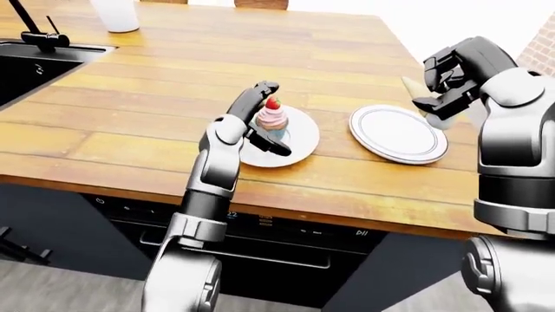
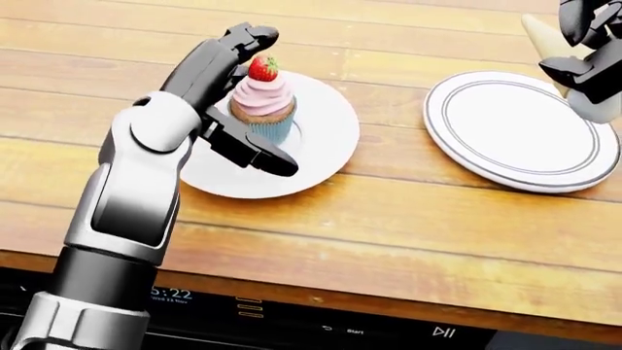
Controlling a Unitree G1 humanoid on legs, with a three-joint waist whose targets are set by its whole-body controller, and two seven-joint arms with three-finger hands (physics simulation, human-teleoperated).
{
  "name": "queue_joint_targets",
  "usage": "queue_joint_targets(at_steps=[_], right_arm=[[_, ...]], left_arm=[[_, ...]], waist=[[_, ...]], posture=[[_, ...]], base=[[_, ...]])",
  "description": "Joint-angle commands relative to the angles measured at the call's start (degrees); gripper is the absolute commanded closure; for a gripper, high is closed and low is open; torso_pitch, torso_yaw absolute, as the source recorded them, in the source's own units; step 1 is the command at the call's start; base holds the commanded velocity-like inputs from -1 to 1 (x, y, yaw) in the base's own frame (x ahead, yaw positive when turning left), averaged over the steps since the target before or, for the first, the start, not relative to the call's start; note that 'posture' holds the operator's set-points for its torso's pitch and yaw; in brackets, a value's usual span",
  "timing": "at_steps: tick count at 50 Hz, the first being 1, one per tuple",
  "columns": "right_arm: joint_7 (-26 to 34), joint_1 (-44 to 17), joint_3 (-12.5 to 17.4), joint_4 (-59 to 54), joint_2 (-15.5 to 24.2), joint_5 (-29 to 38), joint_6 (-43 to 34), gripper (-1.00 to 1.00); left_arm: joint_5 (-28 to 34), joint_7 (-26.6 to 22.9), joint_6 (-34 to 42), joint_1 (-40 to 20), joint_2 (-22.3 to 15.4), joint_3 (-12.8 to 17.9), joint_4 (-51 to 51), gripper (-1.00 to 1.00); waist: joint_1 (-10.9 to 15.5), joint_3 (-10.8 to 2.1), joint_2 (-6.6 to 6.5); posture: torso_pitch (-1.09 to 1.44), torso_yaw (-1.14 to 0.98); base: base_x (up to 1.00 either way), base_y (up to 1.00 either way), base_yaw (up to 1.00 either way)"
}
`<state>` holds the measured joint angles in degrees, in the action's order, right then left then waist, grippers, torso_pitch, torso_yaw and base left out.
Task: Move the dessert items from the plate to the tray.
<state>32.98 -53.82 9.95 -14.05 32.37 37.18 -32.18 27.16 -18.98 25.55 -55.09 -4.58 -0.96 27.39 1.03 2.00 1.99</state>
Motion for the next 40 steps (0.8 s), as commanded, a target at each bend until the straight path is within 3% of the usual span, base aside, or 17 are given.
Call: queue_joint_targets(at_steps=[1, 5, 8, 10, 21, 29, 40], right_arm=[[-1.16, -1.92, 0.81, 1.69, 0.93, 0.17, 1.29, 1.00], [-1.56, -1.74, 0.90, 1.23, 0.95, -0.08, 1.77, 1.00], [-1.59, -1.33, 1.00, 1.50, 1.00, -0.19, 1.74, 1.00], [-1.66, -1.20, 0.99, 1.54, 1.00, -0.21, 1.74, 1.00], [-1.37, -0.93, 1.11, 2.37, 1.29, -0.29, 1.56, 1.00], [2.06, -1.10, 1.37, 6.45, 1.82, -1.22, 1.01, 1.00], [12.78, -1.46, 2.31, 17.11, 5.32, -2.77, -1.70, 1.00]], left_arm=[[-0.07, 1.90, -3.00, -2.54, -0.37, 0.45, -0.52, -0.65], [-0.20, 3.55, -4.91, -3.13, -0.19, 0.41, 2.50, -0.58], [-0.19, 3.82, -5.40, -3.25, -0.28, 0.34, 3.22, -0.29], [-0.11, 3.92, -5.28, -3.01, -0.30, 0.35, 2.92, 0.02], [-0.65, 3.86, -5.32, -3.28, -1.30, 1.07, 1.87, 0.30], [-3.03, -0.18, 3.72, -6.89, -2.67, 2.60, -10.05, 1.00], [-1.35, -12.84, 24.25, -9.10, -8.27, 1.89, -34.10, 1.00]], waist=[[0.03, -1.82, 0.34], [-0.07, -1.95, 0.32], [-0.13, -2.06, 0.26], [-0.18, -2.09, 0.18], [-0.55, -2.40, -0.30], [-0.77, -2.09, -0.50], [-0.84, -0.86, -1.15]], posture=[[0.00, 0.00], [0.00, 0.00], [0.00, 0.00], [0.00, 0.00], [0.00, 0.00], [0.00, 0.00], [0.00, 0.00]], base=[[0.00, 0.00, 0.00], [0.00, 0.00, 0.00], [0.00, 0.00, 0.00], [0.00, 0.00, 0.00], [0.00, 0.00, 0.00], [0.00, 0.00, 0.00], [0.00, 0.00, 0.00]])
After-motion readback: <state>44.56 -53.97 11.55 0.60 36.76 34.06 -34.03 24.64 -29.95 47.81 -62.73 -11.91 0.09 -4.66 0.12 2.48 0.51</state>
